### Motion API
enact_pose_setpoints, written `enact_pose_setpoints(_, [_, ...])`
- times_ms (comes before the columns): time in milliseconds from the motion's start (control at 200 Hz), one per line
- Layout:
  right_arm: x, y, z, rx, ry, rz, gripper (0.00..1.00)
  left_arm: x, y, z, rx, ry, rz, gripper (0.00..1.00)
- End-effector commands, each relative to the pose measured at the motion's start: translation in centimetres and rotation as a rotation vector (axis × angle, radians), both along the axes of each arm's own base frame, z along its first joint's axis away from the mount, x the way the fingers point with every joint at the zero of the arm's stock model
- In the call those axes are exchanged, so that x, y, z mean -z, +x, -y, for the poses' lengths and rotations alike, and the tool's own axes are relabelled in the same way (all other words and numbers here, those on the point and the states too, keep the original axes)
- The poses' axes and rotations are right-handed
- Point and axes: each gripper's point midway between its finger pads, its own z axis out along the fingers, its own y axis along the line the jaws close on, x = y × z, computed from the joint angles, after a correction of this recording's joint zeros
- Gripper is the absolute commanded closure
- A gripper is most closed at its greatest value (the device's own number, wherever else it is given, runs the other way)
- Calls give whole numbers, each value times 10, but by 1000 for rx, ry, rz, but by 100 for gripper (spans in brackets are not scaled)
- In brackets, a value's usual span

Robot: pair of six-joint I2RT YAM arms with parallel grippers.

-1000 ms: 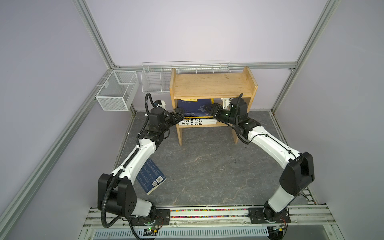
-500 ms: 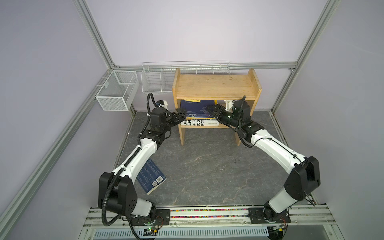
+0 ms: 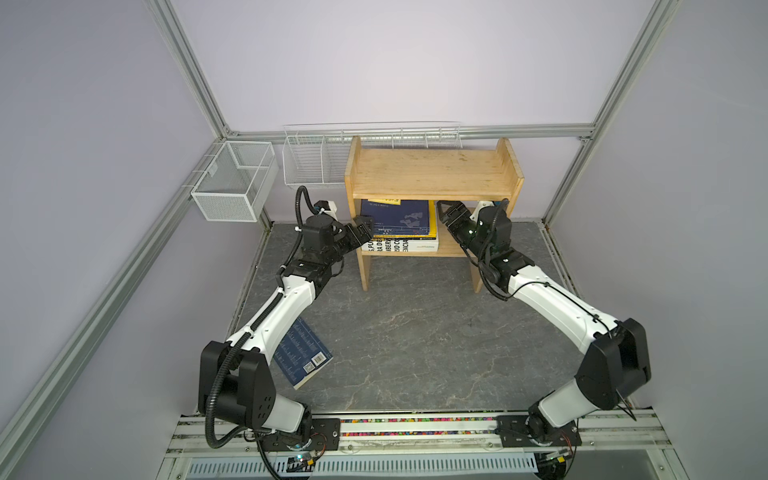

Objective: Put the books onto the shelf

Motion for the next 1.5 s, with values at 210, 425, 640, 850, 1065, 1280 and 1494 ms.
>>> enact_pose_setpoints(210, [-52, -3, -26, -103, -78, 169, 35, -9, 5, 9, 36, -33, 18, 0])
enact_pose_setpoints(425, [-54, -22, -51, -233, -208, 275, 37, -26, 2, 14, 67, -60, 56, 0])
enact_pose_setpoints(640, [-48, -41, -57, -283, -407, 407, 33, -24, 1, 15, 70, -68, 48, 0])
enact_pose_setpoints(850, [-39, -53, -65, -362, -494, 489, 32, -22, 1, 15, 69, -66, 37, 0])
enact_pose_setpoints(1065, [-59, -66, -51, -313, -560, 571, 29, -19, 3, 15, 69, -68, 27, 0])
enact_pose_setpoints(1280, [-78, -76, -34, -249, -604, 615, 26, -12, 5, 16, 65, -69, 9, 0])
enact_pose_setpoints(1494, [-89, -66, 0, -37, -442, 558, 20, -8, 9, 18, 67, -87, -5, 1])
